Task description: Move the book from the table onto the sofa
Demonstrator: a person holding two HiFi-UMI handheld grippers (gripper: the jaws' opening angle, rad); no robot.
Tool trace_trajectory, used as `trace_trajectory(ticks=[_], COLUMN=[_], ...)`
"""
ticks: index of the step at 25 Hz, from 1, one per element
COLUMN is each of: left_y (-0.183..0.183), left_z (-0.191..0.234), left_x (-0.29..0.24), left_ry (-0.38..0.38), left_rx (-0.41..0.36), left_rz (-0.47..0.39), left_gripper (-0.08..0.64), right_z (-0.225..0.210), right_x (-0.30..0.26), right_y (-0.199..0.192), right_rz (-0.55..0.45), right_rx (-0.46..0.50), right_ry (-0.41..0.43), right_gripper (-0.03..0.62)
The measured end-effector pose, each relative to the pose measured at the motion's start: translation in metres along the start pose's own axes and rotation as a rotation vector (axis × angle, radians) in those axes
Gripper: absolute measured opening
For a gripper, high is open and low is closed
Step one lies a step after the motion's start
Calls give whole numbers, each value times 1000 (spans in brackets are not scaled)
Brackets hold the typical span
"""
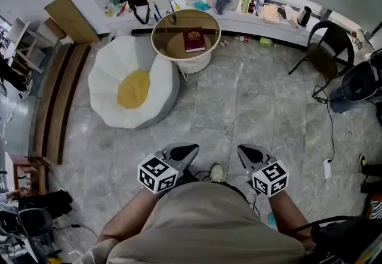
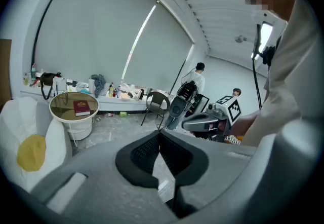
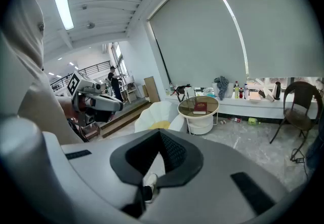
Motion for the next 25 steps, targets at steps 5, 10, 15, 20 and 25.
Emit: trace_trajectory(ticks=[5,10,15,20,25], left_y=[12,30,61,125,171], left_z=[19,75,154,253,343], left_x=[-1,1,-8,-1,2], left_ry=[43,75,30,-31,-52], left_rx=[-4,39,45,30,33], left_rz=[-22,-57,-57,-47,7], left_gripper=[8,8,9,31,109], right_z=[-14,-31,-58,-74,-97], right_x=[-16,-67,-137,-230,-315], right_y=[5,22,43,93,134], right_rz=[-4,10,38,39,32], right_rx=[5,17,-37,-93,-125], right_ry=[5,10,-35,-100,-142], right_gripper=[11,11,12,15,91])
Point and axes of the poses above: the fingertips, and each gripper's own axes: x backward along the fingers, z to its left, y out of its top, the point moved 6 cm from there along x, backward along the fingers, and after that the axes turned 11 degrees about x, right-handed, at the moved point
